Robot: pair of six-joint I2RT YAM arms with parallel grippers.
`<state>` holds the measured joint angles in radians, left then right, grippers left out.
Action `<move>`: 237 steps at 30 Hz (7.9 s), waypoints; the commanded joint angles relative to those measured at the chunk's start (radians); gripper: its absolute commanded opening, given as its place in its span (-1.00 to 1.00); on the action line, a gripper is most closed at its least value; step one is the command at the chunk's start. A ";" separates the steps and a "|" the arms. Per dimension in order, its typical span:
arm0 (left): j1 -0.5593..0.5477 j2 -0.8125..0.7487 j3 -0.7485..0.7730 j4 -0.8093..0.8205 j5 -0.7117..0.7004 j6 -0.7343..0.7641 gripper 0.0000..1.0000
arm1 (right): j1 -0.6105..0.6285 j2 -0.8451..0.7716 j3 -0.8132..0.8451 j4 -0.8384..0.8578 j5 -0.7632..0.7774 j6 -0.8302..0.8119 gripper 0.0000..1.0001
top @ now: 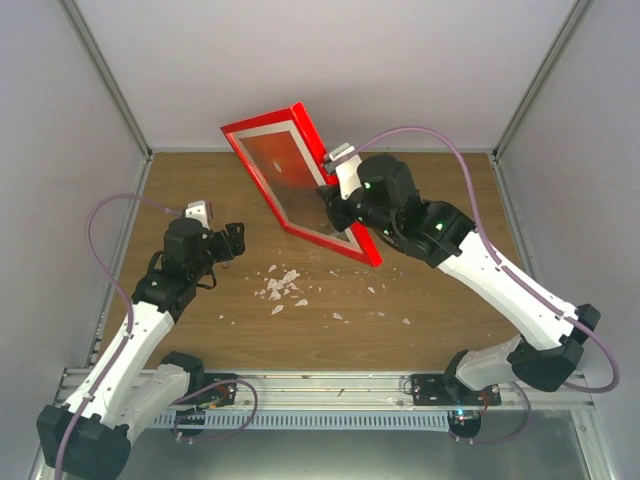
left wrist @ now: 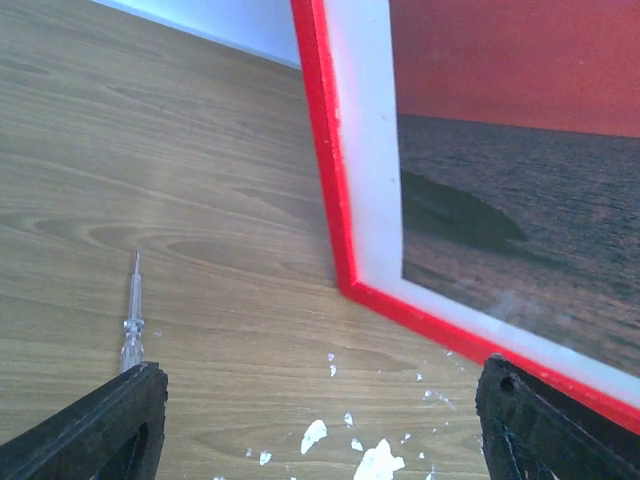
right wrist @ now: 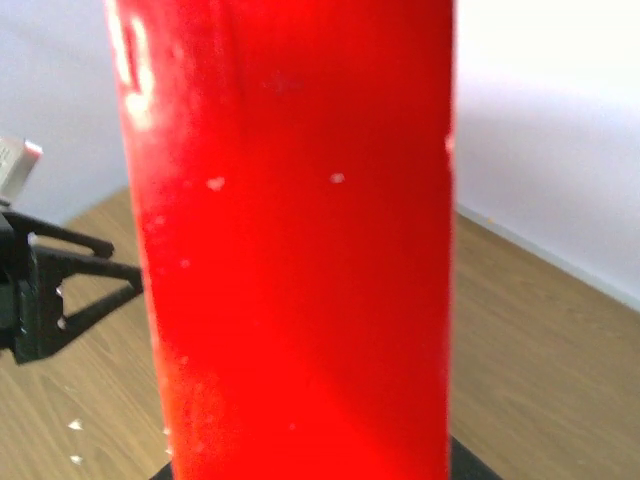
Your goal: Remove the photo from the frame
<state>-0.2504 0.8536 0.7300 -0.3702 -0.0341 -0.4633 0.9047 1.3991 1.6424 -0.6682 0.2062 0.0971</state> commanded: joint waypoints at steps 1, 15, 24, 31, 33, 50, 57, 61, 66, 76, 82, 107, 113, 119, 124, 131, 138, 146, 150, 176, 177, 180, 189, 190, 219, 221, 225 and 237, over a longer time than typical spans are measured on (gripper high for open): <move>0.008 -0.021 -0.012 0.046 -0.005 -0.007 0.69 | -0.080 -0.091 -0.030 0.236 -0.190 0.186 -0.99; 0.011 -0.029 -0.002 0.009 -0.016 -0.003 0.70 | -0.427 -0.170 -0.380 0.424 -0.738 0.571 -0.99; 0.010 -0.003 -0.001 0.014 0.017 -0.004 0.70 | -0.697 -0.181 -0.642 0.464 -0.919 0.599 -0.99; 0.010 0.043 -0.004 0.029 0.067 0.000 0.69 | -0.862 -0.094 -0.802 0.501 -1.052 0.524 -0.99; 0.011 0.063 -0.004 0.034 0.083 0.002 0.69 | -0.888 -0.043 -0.819 0.492 -1.080 0.492 -0.99; 0.007 0.319 0.028 0.098 0.213 0.015 0.68 | -1.088 0.334 -0.778 0.414 -1.016 0.258 -0.95; -0.001 0.429 0.060 0.110 0.221 0.029 0.68 | -1.099 0.443 -0.725 0.405 -0.923 0.258 -0.58; -0.002 0.495 0.079 0.119 0.219 0.032 0.67 | -1.098 0.438 -0.709 0.393 -0.866 0.255 -0.19; -0.019 0.559 0.105 0.132 0.214 0.032 0.66 | -1.098 0.404 -0.696 0.371 -0.767 0.243 0.17; -0.036 0.702 0.166 0.146 0.177 0.050 0.66 | -1.060 0.259 -0.729 0.349 -0.550 0.239 0.39; -0.055 0.801 0.211 0.145 0.180 0.067 0.65 | -0.963 0.178 -0.773 0.354 -0.460 0.243 0.42; -0.218 0.800 0.158 0.126 0.174 0.026 0.30 | -0.864 0.144 -0.846 0.352 -0.168 0.231 0.30; -0.242 0.828 0.189 0.116 0.168 0.026 0.24 | -0.874 0.175 -0.838 0.353 -0.148 0.230 0.18; -0.306 0.854 0.222 0.117 0.173 0.013 0.23 | -0.915 0.169 -0.853 0.351 -0.123 0.234 0.05; -0.354 0.865 0.249 0.122 0.176 0.001 0.23 | -0.959 0.164 -0.857 0.353 -0.115 0.239 -0.05; -0.365 0.867 0.273 0.090 0.112 0.007 0.28 | -0.983 0.166 -0.866 0.364 -0.118 0.241 -0.15; -0.325 0.883 0.303 0.062 0.064 0.025 0.34 | -0.990 0.191 -0.862 0.376 -0.121 0.232 -0.18; -0.309 0.987 0.395 0.034 0.043 0.056 0.30 | -0.997 0.222 -0.857 0.391 -0.128 0.226 -0.16; -0.308 1.023 0.429 0.018 0.008 0.067 0.19 | -1.002 0.239 -0.853 0.402 -0.130 0.224 -0.12; -0.309 0.948 0.457 0.003 -0.040 0.067 -0.72 | -1.005 0.074 -0.861 0.383 -0.084 0.232 -0.88; -0.309 0.941 0.457 0.001 -0.043 0.066 -0.73 | -1.006 0.064 -0.862 0.384 -0.084 0.232 -0.89; -0.309 0.925 0.456 -0.003 -0.050 0.066 -0.78 | -1.005 0.039 -0.861 0.383 -0.094 0.233 -0.90; -0.304 0.857 0.439 -0.025 -0.090 0.059 -1.00 | -0.983 -0.007 -0.853 0.382 -0.164 0.239 -0.85; -0.301 0.845 0.433 -0.026 -0.090 0.057 -1.00 | -0.981 -0.010 -0.850 0.381 -0.169 0.239 -0.82; -0.215 0.765 0.307 -0.010 -0.098 0.061 -0.35 | -0.931 -0.043 -0.825 0.424 -0.392 0.292 -0.99; -0.214 0.761 0.307 -0.007 -0.099 0.063 -0.36 | -0.931 -0.038 -0.822 0.421 -0.394 0.287 -0.99; -0.211 0.756 0.322 -0.012 -0.105 0.069 -0.28 | -0.931 -0.028 -0.822 0.416 -0.394 0.268 -0.99; -0.203 0.808 0.424 -0.015 -0.100 0.107 0.03 | -0.921 -0.011 -0.817 0.413 -0.450 0.221 -0.99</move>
<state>-0.4599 1.6337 1.1042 -0.4088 -0.1345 -0.3782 -0.0223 1.3891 0.7895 -0.3283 -0.1654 0.3153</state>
